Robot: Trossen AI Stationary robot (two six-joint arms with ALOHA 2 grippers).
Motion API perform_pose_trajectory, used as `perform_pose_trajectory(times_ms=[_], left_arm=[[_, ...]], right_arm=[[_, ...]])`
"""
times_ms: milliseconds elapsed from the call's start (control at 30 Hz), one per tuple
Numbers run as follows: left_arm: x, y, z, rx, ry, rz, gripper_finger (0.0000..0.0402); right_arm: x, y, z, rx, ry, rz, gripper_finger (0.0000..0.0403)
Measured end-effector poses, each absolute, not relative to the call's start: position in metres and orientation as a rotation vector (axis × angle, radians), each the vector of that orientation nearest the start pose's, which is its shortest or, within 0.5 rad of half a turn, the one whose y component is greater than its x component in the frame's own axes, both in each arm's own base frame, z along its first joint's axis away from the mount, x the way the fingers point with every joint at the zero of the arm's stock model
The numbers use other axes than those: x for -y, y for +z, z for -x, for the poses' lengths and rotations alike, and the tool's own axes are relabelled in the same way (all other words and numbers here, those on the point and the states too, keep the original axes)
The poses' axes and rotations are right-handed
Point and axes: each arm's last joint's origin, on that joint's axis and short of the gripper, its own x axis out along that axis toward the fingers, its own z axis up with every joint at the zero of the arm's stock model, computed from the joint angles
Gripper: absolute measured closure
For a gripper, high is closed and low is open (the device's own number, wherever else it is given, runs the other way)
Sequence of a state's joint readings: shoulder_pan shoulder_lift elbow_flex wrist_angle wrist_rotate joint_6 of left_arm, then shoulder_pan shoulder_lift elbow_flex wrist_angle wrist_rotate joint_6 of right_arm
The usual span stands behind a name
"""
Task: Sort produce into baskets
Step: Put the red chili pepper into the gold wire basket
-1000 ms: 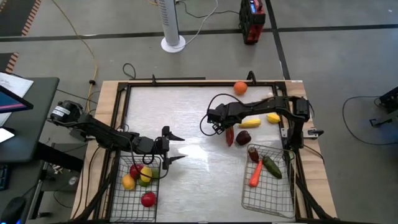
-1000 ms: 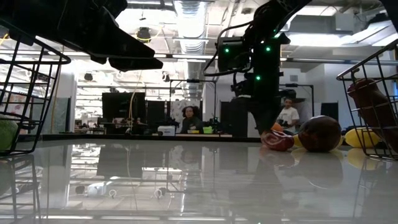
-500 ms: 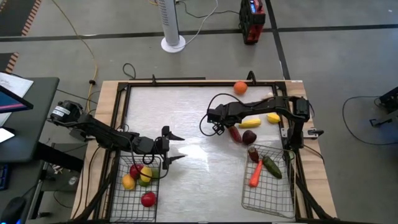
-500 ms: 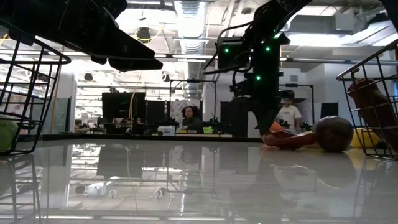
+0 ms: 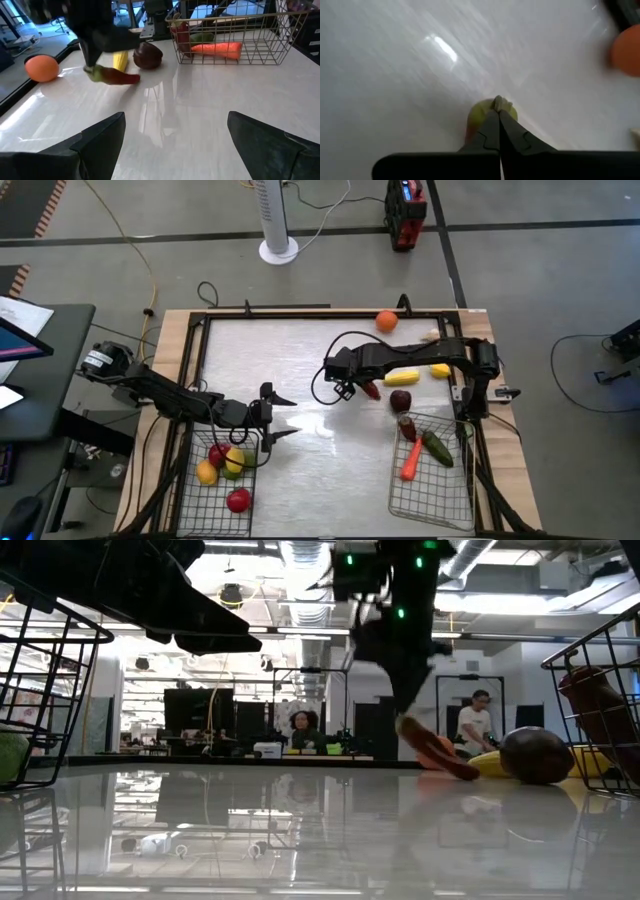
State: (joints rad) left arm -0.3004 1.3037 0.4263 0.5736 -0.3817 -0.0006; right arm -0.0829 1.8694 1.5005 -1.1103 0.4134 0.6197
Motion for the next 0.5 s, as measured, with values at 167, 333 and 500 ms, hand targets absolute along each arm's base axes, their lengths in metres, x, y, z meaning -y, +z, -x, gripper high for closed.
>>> perform_pose_trajectory(times_ms=[167, 333, 500], left_arm=[[0.062, 0.179, -0.236, -0.290, 0.080, -0.102, 0.0060], [0.062, 0.179, -0.235, -0.296, 0.081, -0.103, 0.0060], [0.062, 0.179, -0.235, -0.294, 0.081, -0.102, 0.0060]], right_arm=[[0.026, 0.259, -0.356, -1.274, -0.831, -0.201, 0.0385], [0.004, 0.282, -0.350, -1.264, -0.867, -0.152, 0.0385], [-0.018, 0.308, -0.330, -1.197, -0.883, -0.176, 0.0385]])
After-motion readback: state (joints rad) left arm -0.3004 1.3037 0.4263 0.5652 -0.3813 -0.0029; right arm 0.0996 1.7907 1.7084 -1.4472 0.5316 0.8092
